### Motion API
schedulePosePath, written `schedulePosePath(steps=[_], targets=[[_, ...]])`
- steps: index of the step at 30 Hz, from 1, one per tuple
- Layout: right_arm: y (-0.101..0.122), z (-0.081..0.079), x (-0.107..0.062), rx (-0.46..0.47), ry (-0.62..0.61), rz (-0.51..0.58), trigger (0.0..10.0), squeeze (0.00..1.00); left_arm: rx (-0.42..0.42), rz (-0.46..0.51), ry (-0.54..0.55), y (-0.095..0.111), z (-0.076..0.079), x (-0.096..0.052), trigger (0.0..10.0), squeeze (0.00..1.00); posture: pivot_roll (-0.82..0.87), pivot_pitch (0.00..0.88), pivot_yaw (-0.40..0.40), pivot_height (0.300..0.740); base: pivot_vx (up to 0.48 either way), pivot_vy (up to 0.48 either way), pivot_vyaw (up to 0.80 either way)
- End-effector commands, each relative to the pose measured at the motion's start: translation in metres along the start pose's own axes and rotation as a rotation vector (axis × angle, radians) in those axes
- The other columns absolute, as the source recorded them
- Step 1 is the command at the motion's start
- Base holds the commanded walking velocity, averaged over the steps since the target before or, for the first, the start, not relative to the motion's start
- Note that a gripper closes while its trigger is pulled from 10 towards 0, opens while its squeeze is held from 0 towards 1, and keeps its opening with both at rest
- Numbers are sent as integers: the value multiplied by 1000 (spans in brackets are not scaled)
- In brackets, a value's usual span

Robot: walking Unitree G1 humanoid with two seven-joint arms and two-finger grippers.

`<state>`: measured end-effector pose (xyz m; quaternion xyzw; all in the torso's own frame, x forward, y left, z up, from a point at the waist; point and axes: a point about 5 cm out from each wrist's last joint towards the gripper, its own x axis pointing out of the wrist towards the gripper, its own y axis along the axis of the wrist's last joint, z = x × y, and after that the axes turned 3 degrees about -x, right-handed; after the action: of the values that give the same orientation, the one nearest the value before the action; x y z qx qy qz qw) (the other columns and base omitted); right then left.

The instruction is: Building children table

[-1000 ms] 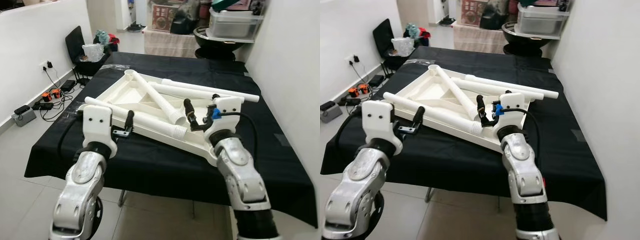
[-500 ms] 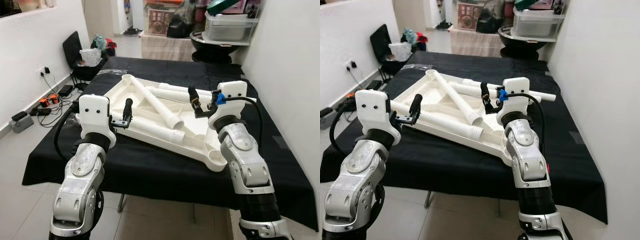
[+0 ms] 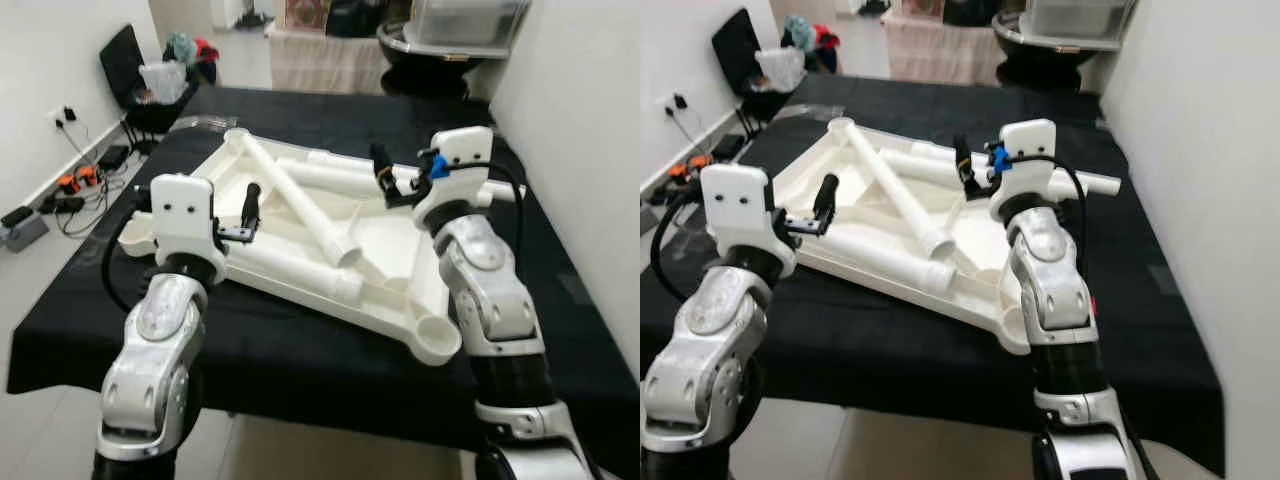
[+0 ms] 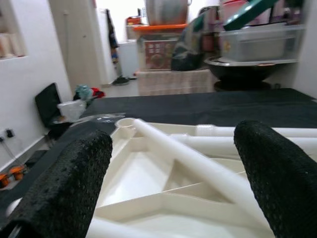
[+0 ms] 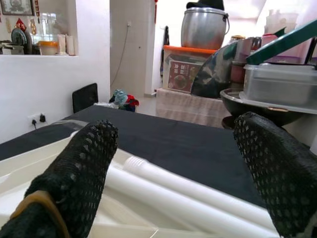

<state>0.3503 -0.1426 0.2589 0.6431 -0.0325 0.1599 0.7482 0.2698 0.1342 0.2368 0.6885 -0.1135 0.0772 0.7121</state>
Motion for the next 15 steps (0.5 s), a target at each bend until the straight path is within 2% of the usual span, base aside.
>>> schedulePosePath(steps=[1,5,7,10,15], targets=[[8,-3,8,28,23,-4,10000,0,13,-23,17,-3,-5,-1,10000,0,23,7,-54,740,0,0,0],[17,0,20,54,62,-25,10000,0,5,-33,28,-6,-5,-2,10000,0,24,8,-54,740,0,0,0],[17,0,20,54,62,-25,10000,0,5,-33,28,-6,-5,-2,10000,0,24,8,-54,740,0,0,0],[24,1,34,43,110,-72,10000,0,-5,-40,36,-7,-7,-2,10000,0,23,12,-56,740,0,0,0],[28,-3,44,22,131,-113,10000,0,-7,-43,34,-7,-6,-3,10000,0,23,13,-58,740,0,0,0]])
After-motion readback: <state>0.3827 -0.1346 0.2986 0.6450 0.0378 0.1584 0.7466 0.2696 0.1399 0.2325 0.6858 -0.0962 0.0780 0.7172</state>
